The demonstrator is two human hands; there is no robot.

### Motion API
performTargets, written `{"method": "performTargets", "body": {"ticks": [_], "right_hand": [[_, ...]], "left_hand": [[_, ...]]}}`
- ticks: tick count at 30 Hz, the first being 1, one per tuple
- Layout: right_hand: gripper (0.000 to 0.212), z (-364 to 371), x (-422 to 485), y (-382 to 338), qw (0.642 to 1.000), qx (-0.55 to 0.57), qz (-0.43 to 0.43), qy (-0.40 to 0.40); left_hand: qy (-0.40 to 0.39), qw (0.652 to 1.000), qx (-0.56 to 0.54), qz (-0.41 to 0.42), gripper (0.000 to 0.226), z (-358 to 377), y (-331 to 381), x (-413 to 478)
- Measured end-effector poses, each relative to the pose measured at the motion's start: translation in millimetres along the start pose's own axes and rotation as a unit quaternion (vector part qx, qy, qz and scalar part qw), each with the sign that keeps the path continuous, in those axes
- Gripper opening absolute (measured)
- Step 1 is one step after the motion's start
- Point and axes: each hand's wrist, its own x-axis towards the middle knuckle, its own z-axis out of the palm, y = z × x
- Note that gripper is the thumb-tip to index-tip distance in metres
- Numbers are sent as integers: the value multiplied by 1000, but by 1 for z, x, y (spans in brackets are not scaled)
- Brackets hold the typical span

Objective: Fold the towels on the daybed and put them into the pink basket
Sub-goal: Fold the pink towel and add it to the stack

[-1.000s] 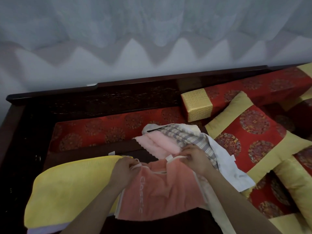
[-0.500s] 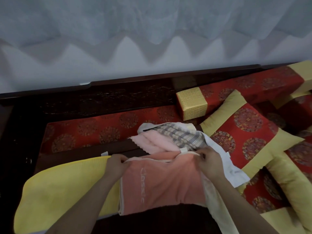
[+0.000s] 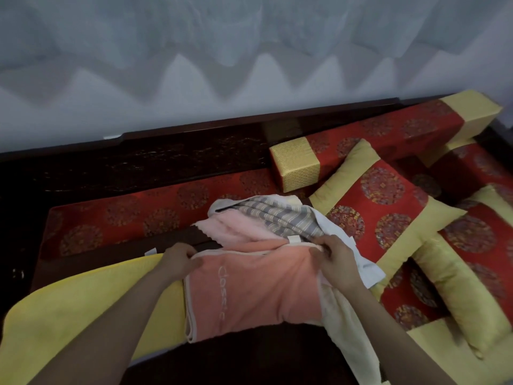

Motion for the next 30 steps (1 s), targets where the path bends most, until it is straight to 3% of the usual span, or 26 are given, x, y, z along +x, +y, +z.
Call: {"method": "performTargets", "body": {"ticks": [2, 4, 6, 8, 10, 12, 14, 17, 24, 30], "right_hand": [[14, -14, -7, -7, 996, 77, 10, -34], [8, -30, -16, -14, 982, 175, 26, -59], [21, -41, -23, -23, 964, 256, 29, -63], [38, -43, -26, -34, 968, 237, -7, -81], [26, -35, -30, -54, 978, 181, -67, -81], [9, -26, -31, -77, 977, 169, -118, -57], [6, -11, -38, -108, 972, 157, -171, -38], [8, 16, -50, -145, 970, 144, -186, -53], [12, 97, -70, -195, 939, 174, -97, -281], [15, 140, -72, -205, 934, 147, -58, -321]], "left_hand": [[-11, 998, -53, 11, 14, -15, -1, -9], [1, 984, -175, 41, 9, -34, -2, -33], [-12, 920, -386, 67, 14, -55, -4, -67], [-2, 875, -474, 104, 33, -70, -13, -99], [74, 885, -441, 126, 41, -74, -26, -126], [222, 915, -308, 136, 22, -74, -38, -145], [364, 896, -224, 119, 15, -79, -53, -169], [455, 859, -221, 79, 15, -87, -77, -195], [397, 884, -248, -7, 11, -95, -187, -233], [353, 889, -287, -41, 8, -82, -236, -234]]}}
